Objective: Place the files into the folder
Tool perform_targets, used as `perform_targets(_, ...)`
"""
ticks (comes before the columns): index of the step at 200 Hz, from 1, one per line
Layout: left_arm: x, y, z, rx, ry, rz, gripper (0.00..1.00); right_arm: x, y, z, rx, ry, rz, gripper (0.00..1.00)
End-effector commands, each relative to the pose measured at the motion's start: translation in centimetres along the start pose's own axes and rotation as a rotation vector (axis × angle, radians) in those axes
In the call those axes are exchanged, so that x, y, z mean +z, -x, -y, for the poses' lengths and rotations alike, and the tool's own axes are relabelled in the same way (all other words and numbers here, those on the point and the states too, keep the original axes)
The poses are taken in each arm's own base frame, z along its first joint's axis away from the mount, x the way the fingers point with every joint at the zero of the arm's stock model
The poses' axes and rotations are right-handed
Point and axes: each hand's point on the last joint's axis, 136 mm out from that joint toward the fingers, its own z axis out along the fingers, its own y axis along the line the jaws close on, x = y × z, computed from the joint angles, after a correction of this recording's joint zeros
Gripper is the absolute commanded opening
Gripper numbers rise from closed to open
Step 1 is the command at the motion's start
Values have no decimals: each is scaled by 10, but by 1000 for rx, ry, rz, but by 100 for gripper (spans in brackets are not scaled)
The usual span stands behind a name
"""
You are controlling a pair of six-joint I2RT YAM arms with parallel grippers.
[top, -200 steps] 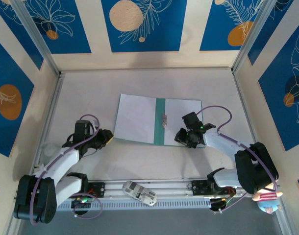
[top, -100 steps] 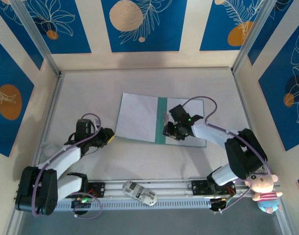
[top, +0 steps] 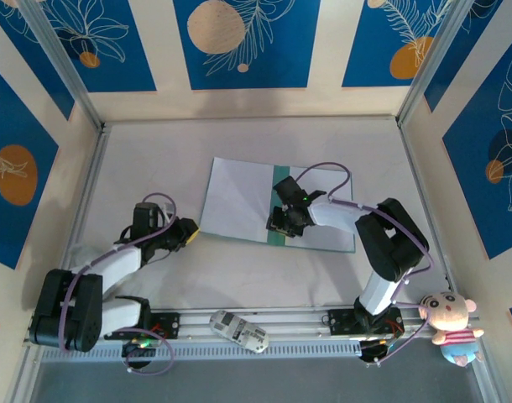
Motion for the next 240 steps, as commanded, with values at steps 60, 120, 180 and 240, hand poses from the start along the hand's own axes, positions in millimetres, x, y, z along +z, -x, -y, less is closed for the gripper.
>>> perform_targets(60, 10, 4, 7, 10, -55, -20, 21, 13, -8, -5, -8, -4, -35, 36)
perform_targets(120, 20, 12, 2, 42, -24, -32, 27, 12, -13, 3, -9, -21, -39, 36)
perform_targets(180, 0, 24, -19, 139, 213, 15, 56, 8, -11, 2, -23, -30, -35, 36)
perform_targets(240, 15, 24, -21, 125, 191, -28, 46, 8, -14, 3, -28, -35, -41, 36)
